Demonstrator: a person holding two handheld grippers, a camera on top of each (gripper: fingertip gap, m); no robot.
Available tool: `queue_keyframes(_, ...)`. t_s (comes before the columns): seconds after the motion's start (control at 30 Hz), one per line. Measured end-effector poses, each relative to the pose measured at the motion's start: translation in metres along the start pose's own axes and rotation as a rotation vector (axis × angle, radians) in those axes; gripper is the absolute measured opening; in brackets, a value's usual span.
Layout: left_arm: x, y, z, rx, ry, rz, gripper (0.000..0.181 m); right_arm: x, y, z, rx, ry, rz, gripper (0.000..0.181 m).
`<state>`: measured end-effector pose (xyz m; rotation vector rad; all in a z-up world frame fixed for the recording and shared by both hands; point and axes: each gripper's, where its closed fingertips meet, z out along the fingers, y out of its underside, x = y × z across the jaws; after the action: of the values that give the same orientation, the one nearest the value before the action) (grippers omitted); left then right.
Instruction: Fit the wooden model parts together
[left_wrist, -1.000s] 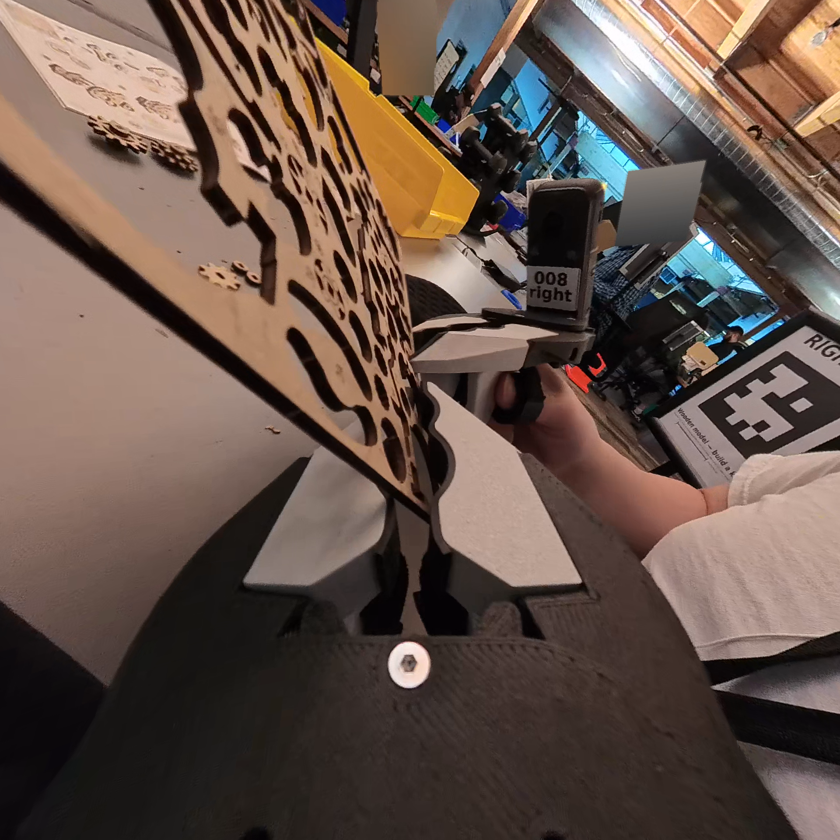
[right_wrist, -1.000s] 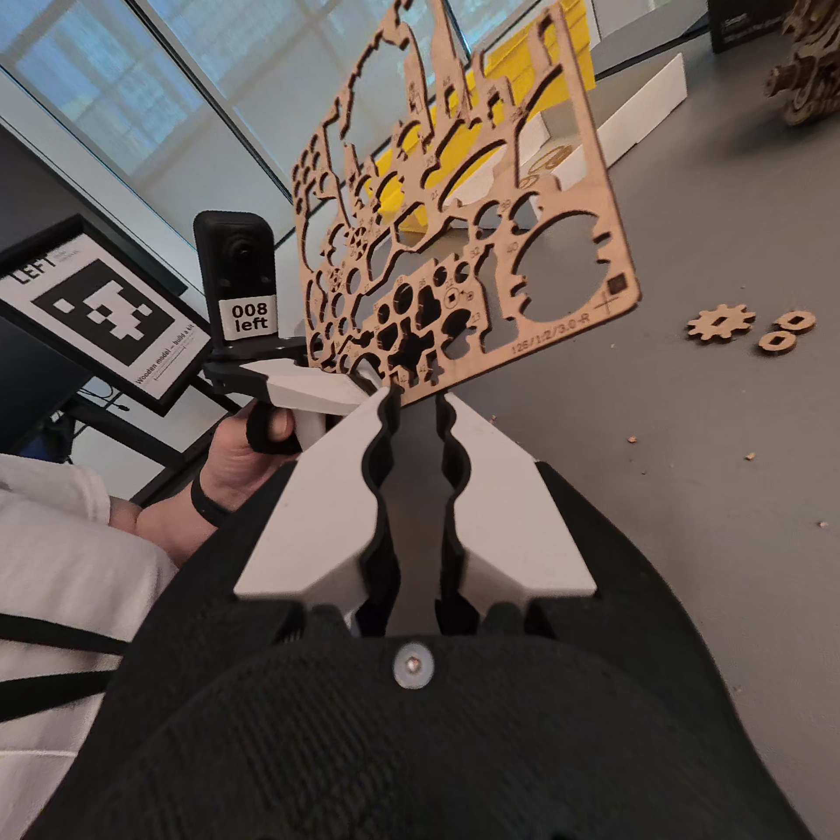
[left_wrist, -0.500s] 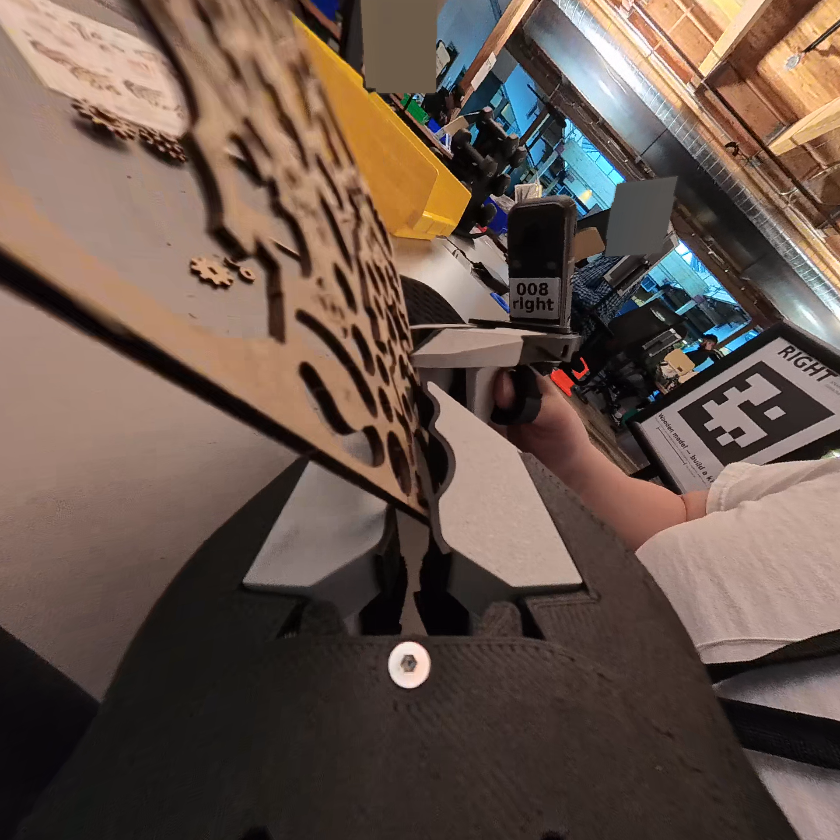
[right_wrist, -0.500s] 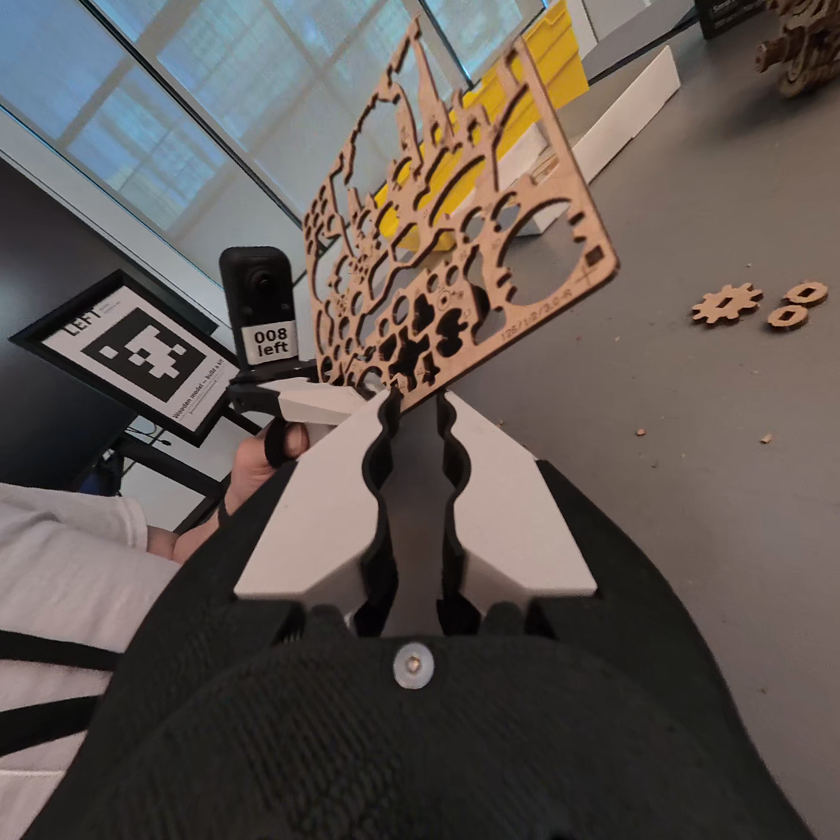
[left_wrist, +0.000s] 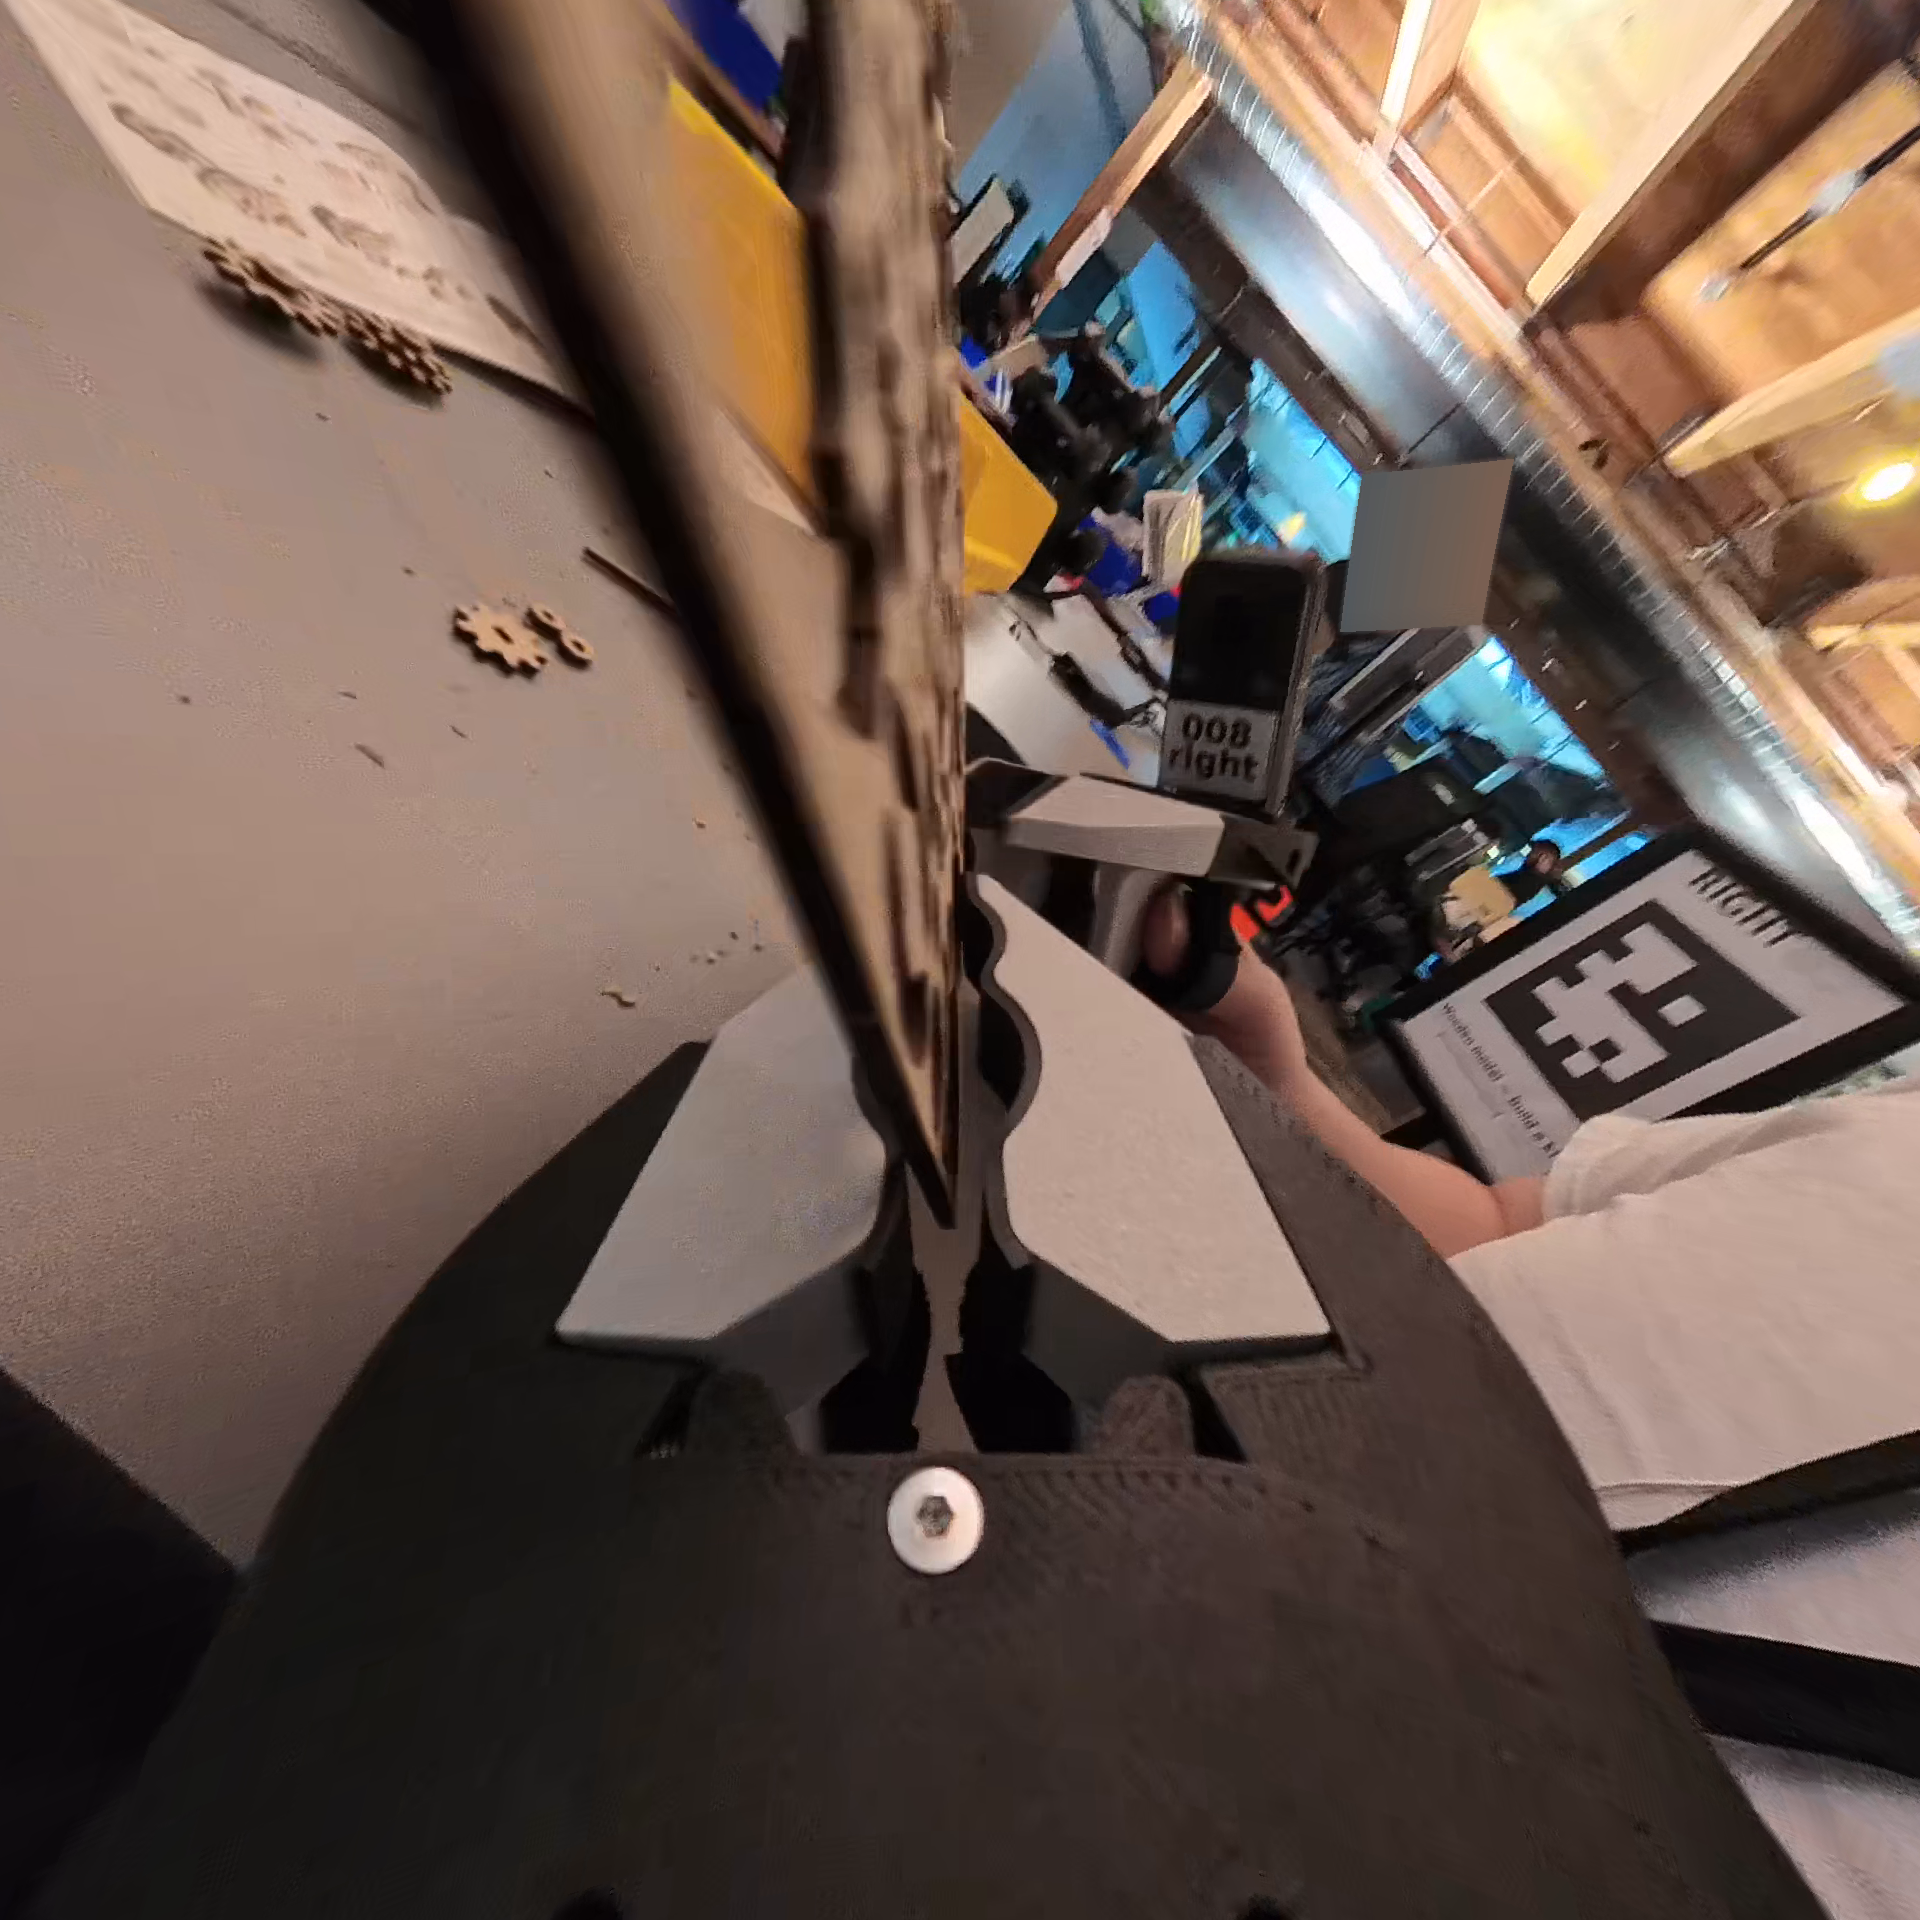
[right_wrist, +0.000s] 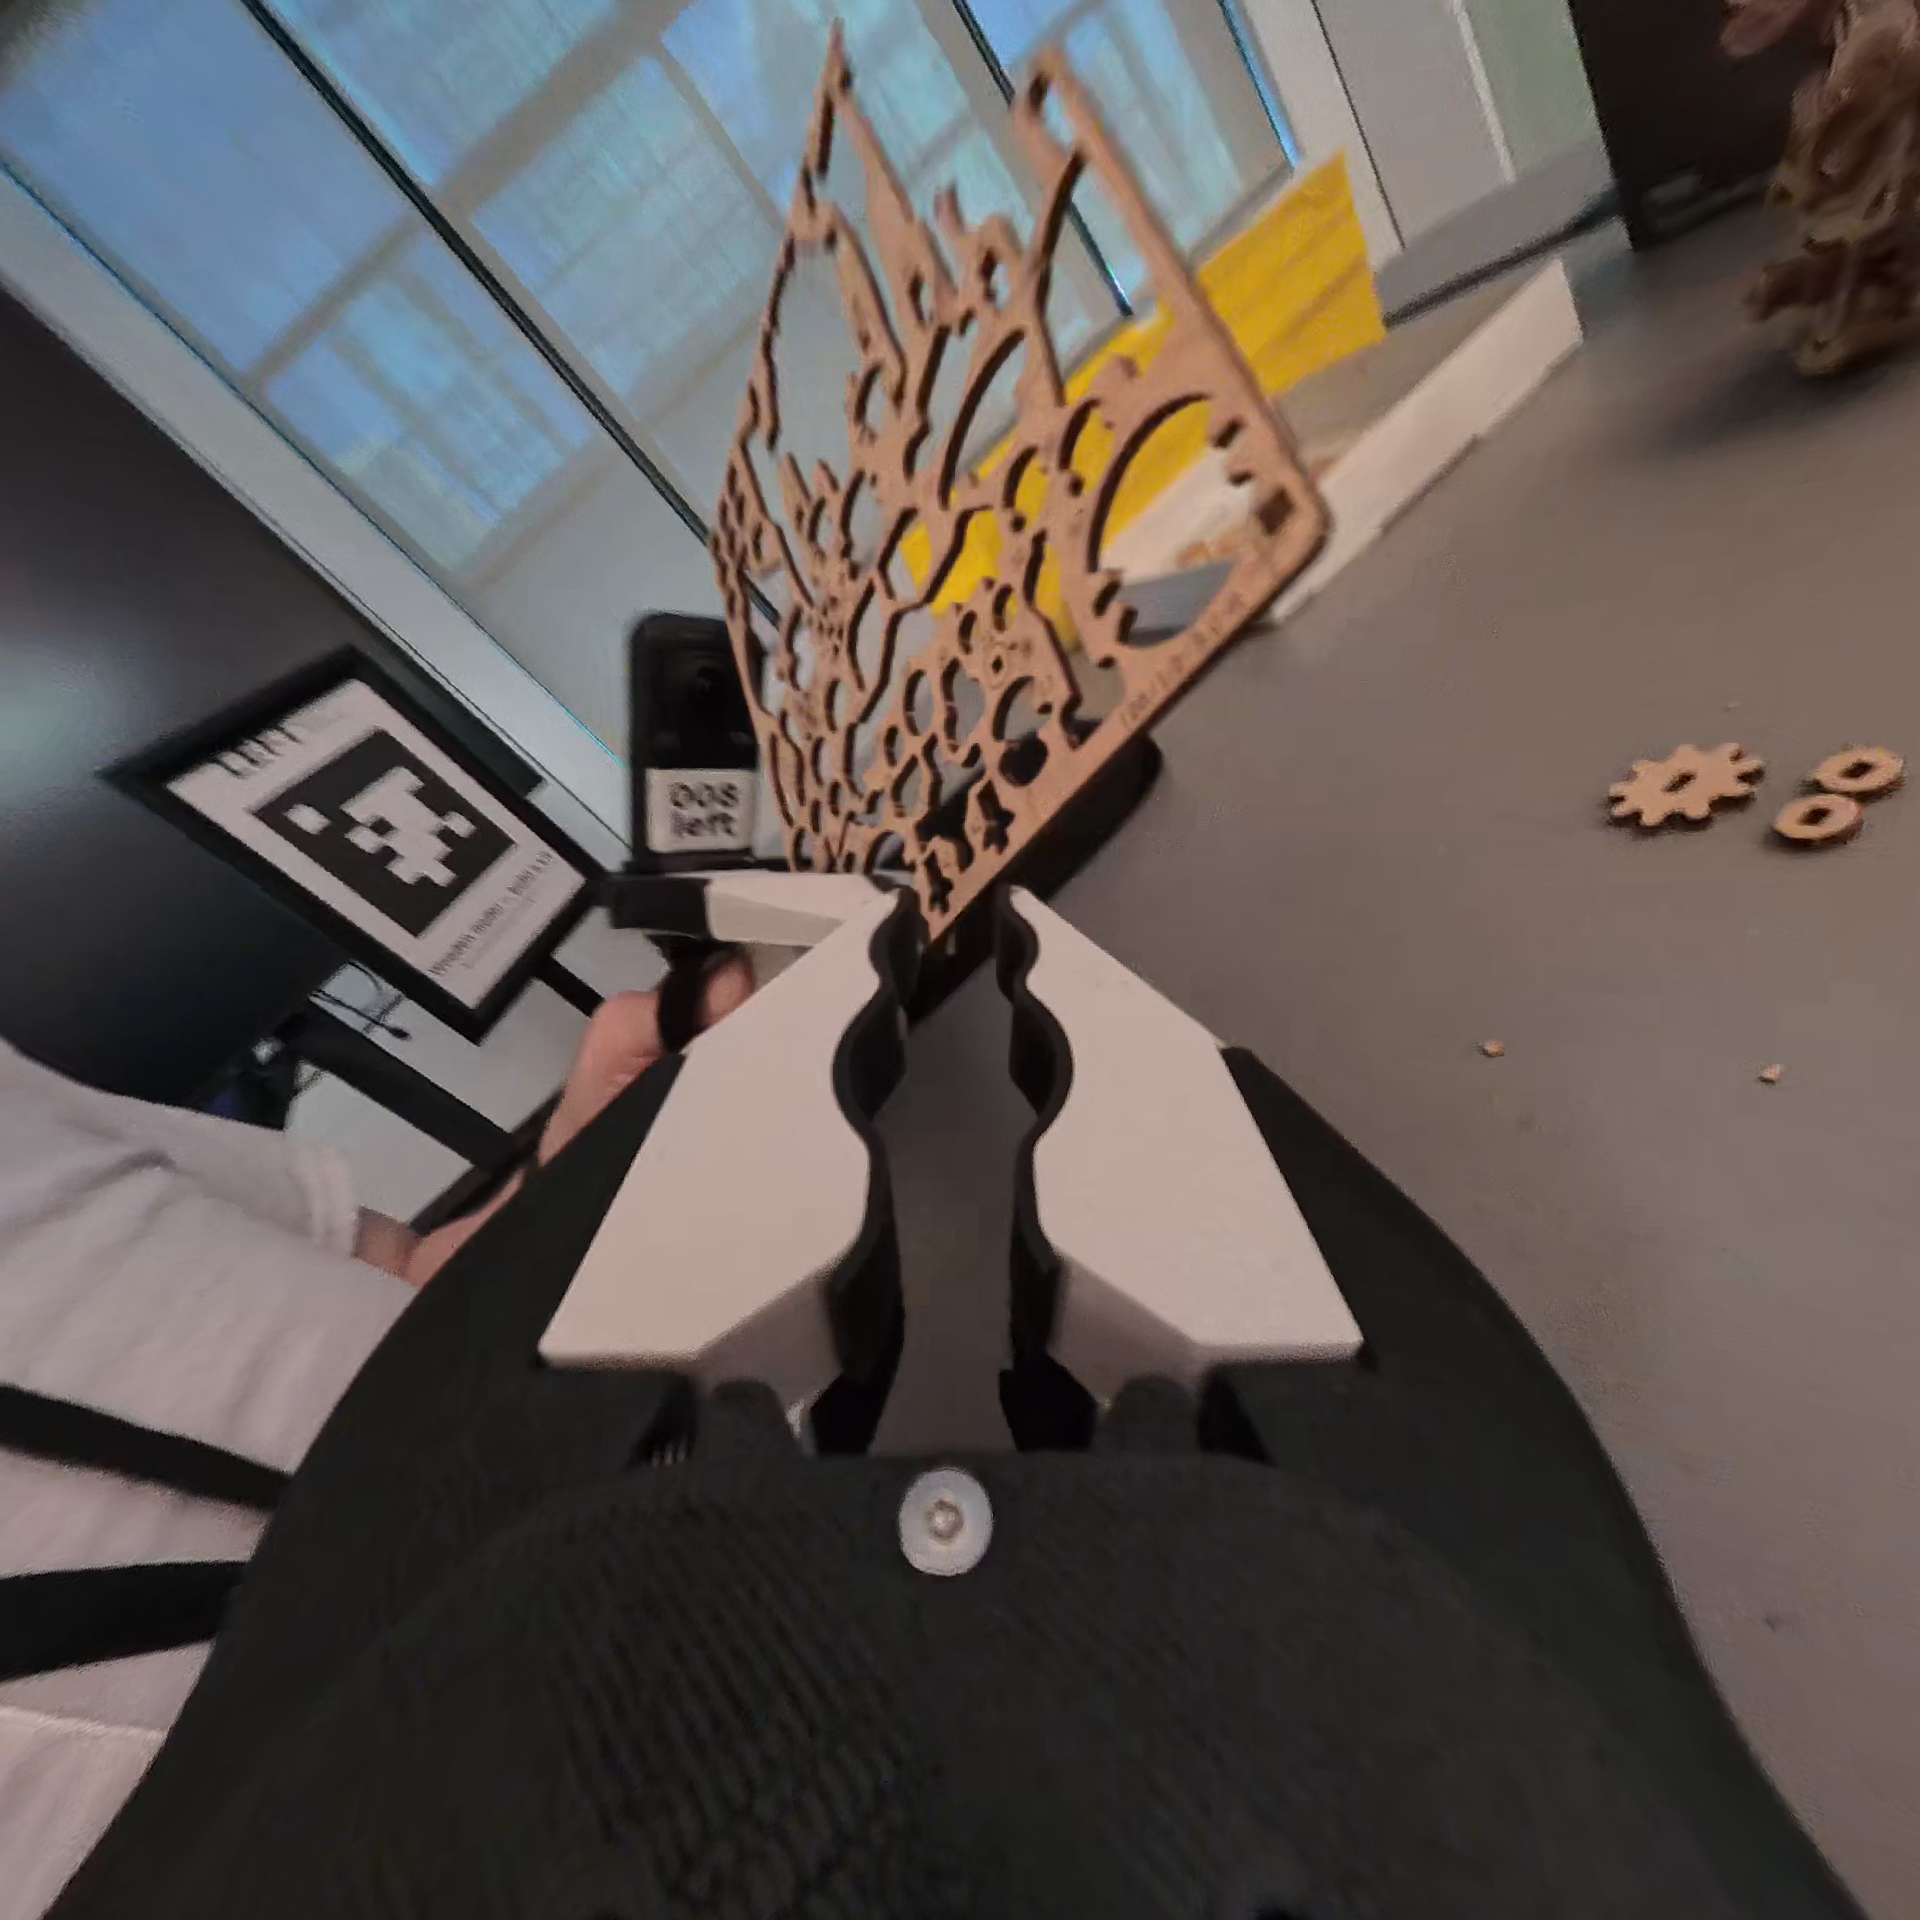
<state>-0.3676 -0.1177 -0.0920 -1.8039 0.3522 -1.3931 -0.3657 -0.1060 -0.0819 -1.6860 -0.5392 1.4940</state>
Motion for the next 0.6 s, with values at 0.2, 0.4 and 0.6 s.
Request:
queue_keyframes(0.2, 0.015, -0.01, -0.009, 0.045, 0.169, -0.132, 0.0, -0.007, -0.011, -0.013, 0.037, -0.012, -0.156, 0.01)
queue_keyframes(0.4, 0.034, -0.019, -0.015, 0.077, 0.323, -0.243, 0.0, -0.018, -0.007, -0.005, 0.001, 0.006, -0.405, 0.02)
queue_keyframes(0.6, 0.044, -0.02, -0.016, 0.082, 0.424, -0.336, 0.0, -0.031, -0.016, 0.0, 0.1, -0.05, -0.384, 0.017)
